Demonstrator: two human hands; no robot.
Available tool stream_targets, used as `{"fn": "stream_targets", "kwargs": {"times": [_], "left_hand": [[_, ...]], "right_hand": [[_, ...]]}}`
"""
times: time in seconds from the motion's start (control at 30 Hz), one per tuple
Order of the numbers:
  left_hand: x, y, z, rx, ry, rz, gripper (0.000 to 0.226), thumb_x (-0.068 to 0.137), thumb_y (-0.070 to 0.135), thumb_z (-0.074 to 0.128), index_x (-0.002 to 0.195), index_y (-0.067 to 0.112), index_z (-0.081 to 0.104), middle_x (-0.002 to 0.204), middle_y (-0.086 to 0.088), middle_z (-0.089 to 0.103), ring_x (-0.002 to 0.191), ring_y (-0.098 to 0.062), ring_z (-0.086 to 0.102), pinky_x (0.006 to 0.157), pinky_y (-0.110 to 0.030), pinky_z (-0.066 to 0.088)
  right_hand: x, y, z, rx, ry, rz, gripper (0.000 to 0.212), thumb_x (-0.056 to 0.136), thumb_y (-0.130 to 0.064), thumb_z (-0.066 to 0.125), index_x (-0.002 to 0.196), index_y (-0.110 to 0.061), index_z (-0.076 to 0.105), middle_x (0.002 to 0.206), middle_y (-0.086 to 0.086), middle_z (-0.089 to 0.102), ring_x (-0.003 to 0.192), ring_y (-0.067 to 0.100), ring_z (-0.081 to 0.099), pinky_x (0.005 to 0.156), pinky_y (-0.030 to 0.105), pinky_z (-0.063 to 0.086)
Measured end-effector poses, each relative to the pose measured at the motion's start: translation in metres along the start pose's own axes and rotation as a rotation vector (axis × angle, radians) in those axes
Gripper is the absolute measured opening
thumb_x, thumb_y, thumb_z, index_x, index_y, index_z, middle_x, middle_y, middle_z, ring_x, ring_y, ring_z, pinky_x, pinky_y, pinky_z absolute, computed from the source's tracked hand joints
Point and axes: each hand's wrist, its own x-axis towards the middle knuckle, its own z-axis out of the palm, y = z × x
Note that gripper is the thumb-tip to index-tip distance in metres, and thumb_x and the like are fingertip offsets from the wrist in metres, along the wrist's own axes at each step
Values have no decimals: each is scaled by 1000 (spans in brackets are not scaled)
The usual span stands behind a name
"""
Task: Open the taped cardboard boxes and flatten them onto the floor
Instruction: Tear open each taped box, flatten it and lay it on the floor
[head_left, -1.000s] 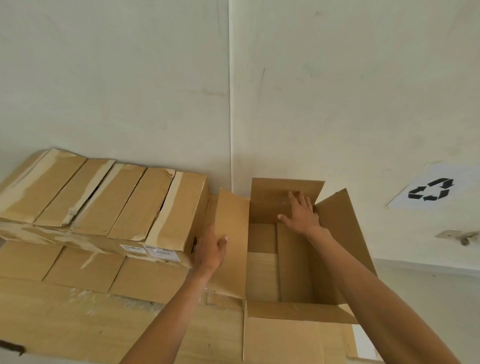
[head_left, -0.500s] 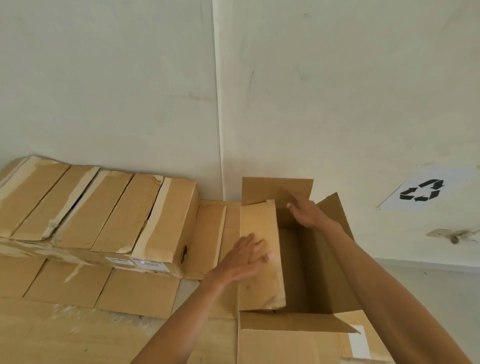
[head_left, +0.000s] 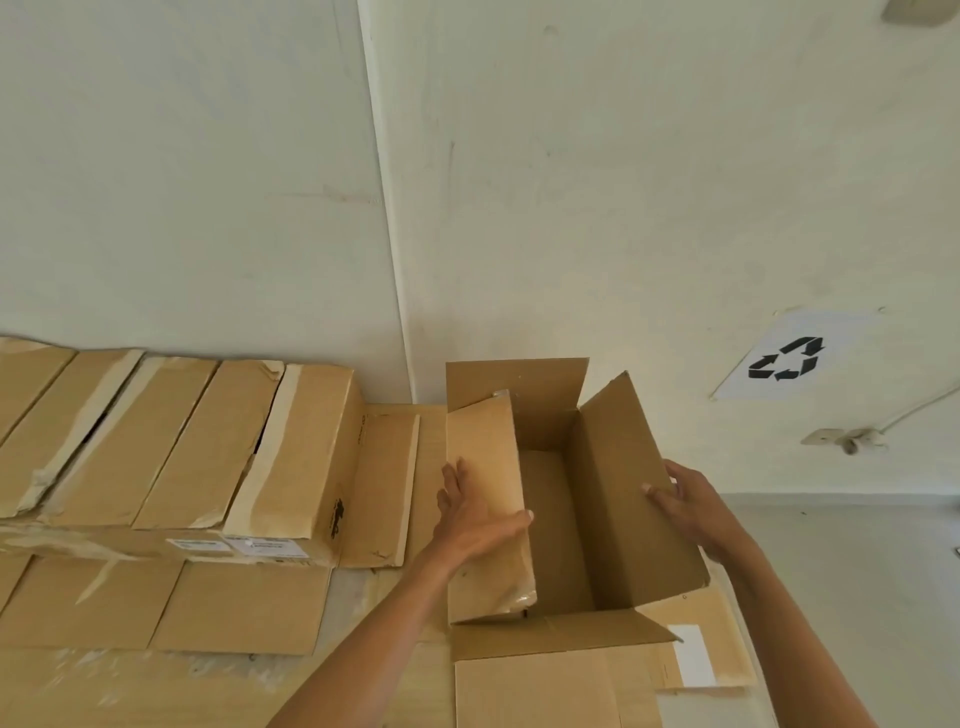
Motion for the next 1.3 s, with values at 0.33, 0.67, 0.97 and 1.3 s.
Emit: {"fn": "stream_targets", "kwargs": {"times": [0.33, 0.67, 0.97, 1.3], "left_hand": [[-21, -34, -79, -519, -3, 115, 66, 83, 65, 49, 112, 6, 58, 110, -26, 60, 102, -43, 54, 91, -56, 40], [-31, -46, -108, -464, 18, 101, 39, 101, 9, 52, 138, 20, 51, 120, -3, 70, 108, -21, 68, 93, -40, 57], [-40, -31, -133, -394, -143, 188, 42, 99, 12, 62, 137, 24, 50, 127, -3, 68, 114, -21, 68, 98, -49, 55], [-54, -32, -154, -383, 206, 176, 24, 94, 17, 62, 115, 28, 64, 103, 3, 75, 93, -17, 73, 83, -38, 59]], "right_hand": [[-18, -43, -24, 51, 78, -114, 36, 103, -29, 53, 135, -14, 56, 117, 7, 68, 92, 25, 72, 73, 41, 62], [-19, -76, 6, -360, 253, -124, 41, 103, -22, 48, 144, -15, 50, 132, 11, 63, 104, 33, 65, 90, 47, 54], [-7, -88, 12, -214, 308, -43, 39, 103, -22, 49, 141, -19, 56, 139, 8, 61, 113, 32, 63, 97, 51, 54], [-52, -110, -30, 103, 112, -133, 28, 104, -27, 51, 131, -21, 58, 111, 6, 70, 92, 27, 72, 68, 36, 60]]}}
